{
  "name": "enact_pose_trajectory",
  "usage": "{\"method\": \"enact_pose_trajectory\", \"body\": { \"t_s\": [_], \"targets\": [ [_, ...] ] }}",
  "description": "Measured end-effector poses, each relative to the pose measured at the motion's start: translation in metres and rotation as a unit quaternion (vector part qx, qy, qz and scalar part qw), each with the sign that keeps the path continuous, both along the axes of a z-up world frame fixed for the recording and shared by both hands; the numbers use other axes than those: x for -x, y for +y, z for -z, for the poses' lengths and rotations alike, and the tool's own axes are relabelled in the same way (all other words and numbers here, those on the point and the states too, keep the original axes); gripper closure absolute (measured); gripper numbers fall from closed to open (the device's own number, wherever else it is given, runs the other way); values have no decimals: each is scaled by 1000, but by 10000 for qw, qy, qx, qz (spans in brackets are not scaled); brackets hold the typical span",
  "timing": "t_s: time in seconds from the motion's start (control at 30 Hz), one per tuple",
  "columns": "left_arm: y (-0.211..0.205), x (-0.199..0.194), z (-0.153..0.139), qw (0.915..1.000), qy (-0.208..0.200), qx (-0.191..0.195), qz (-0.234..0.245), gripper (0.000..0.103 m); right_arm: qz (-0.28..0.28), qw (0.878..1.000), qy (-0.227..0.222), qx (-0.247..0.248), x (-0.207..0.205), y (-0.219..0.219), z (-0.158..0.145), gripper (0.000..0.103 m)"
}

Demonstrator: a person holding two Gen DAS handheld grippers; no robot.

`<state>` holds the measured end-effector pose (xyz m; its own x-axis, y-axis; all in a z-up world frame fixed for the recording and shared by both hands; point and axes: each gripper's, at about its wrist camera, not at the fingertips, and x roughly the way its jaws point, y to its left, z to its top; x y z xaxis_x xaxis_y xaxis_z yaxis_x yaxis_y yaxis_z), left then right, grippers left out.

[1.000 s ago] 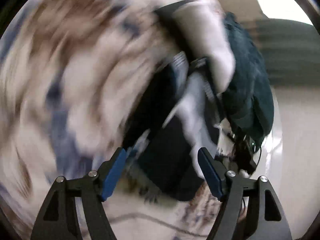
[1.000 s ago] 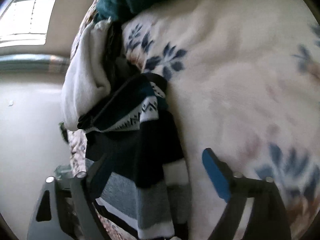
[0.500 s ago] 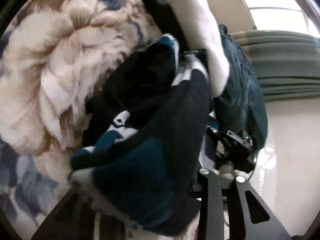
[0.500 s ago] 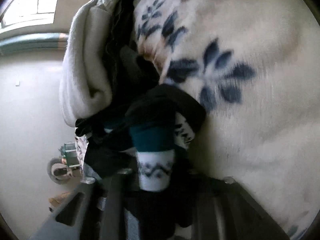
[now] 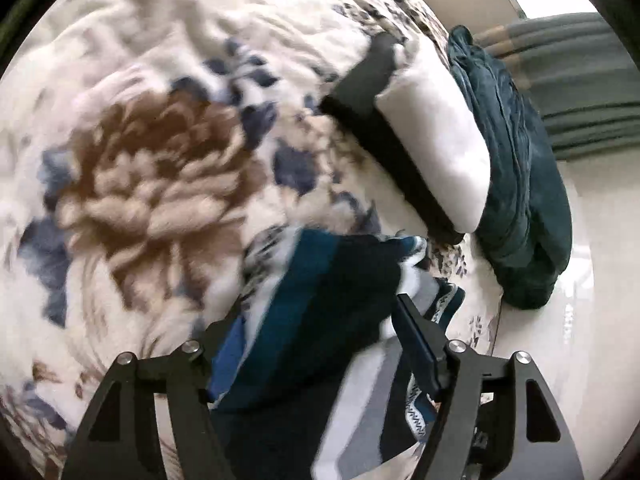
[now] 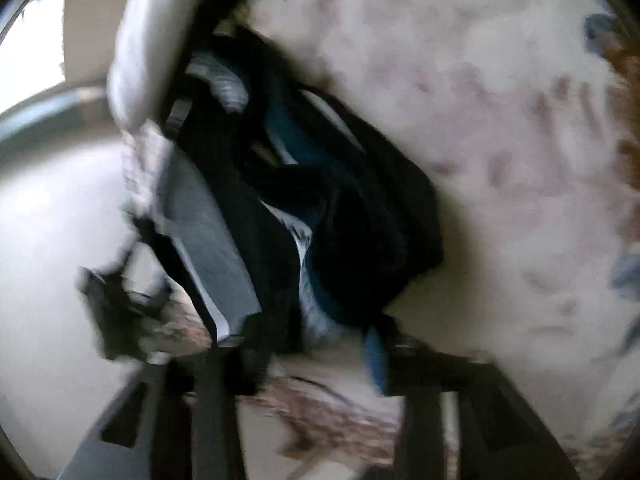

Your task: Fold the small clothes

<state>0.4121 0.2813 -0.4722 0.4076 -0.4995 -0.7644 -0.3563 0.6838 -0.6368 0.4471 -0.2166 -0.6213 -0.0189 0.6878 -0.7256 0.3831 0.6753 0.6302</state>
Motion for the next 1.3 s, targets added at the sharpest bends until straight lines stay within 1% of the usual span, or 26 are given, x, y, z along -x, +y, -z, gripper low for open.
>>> {"method": "enact_pose_trajectory", "body": {
  "t_s": [0.1,0.13,0.27,0.33,0.37,0.4,0.43,0.47,0.5,0.53,0.6,0.63,0.67,0.7,0.73,0.77,0.8,0.83,0.87,0.93,1.0,1.03,1.07,1.1,1.2,1.3],
  "targets": [
    [-5,23,11,9999,23,-143,-19,35,171,9983,-477,275,-14,-18,-13,26],
    [-13,26,18,9998,84,-189,12,35,149,9972,-670,283,-21,-20,-13,21],
    [-41,33,45,9996,186,-51,182,35,-381,9932,-1069,253,-74,-6,9,18],
    [-46,34,44,9997,-78,-172,162,35,-842,9903,-1105,-1,-92,19,25,18],
    [-45,32,42,9997,-158,-176,114,39,-1093,9881,-1081,-73,-102,31,31,18],
    [-43,29,39,9996,-229,-142,123,57,-1412,9843,-1056,-129,-108,47,37,18],
    [-41,24,33,9993,-276,-198,158,72,-1628,9800,-1132,-193,-109,60,38,21],
    [-38,19,29,9990,-308,-242,192,74,-1733,9781,-1144,-141,-108,71,39,33],
    [-33,13,23,9988,-334,-298,220,77,-1814,9777,-1055,-102,-104,77,40,75],
    [-28,5,16,9984,-355,-359,266,78,-1734,9803,-914,-221,-95,82,39,79],
    [-20,-19,15,9981,-242,-340,456,77,-1525,9850,-694,-402,-79,87,34,80],
    [-20,-26,20,9977,-107,-276,618,72,-1429,9867,-644,-427,-70,89,31,80],
    [-22,-33,25,9958,23,-410,820,68,-1317,9890,-604,-310,-65,88,28,79],
    [-24,-34,24,9932,88,-638,968,60,-1270,9905,-488,-184,-63,84,30,72],
    [-25,-32,20,9904,104,-818,1109,56,-1265,9912,-382,-91,-63,82,32,59],
    [-25,-29,16,9893,79,-886,1153,55,-1229,9921,-228,149,-64,75,32,55],
    [-25,-25,10,9879,66,-1029,1157,51,-1008,9942,-282,259,-68,64,26,55],
    [-25,-20,5,9861,50,-1219,1132,42,-840,9952,-397,297,-73,58,19,53],
    [-24,-15,-1,9851,34,-1354,1064,39,-734,9951,-529,408,-77,51,12,51],
    [-21,-6,-7,9870,-48,-1372,834,38,-637,9927,-870,548,-94,47,0,42],
    [-19,0,-11,9884,-106,-1389,610,38,-724,9907,-963,638,-107,52,2,39],
    [-19,1,-10,9885,-129,-1414,516,38,-755,9895,-1028,676,-116,58,6,41],
    [-20,-2,-11,9883,-153,-1448,464,38,-739,9875,-1173,749,-118,65,4,55],
    [-20,-3,-13,9877,-167,-1494,424,38,-731,9845,-1299,923,-121,69,-2,92],
    [-20,-18,-17,9884,-274,-1460,324,38,-832,9705,-1870,1271,-127,84,-37,91],
    [-20,-41,-16,9870,-331,-1515,419,38,-710,9654,-2105,1366,-137,86,-65,91]
  ]
}}
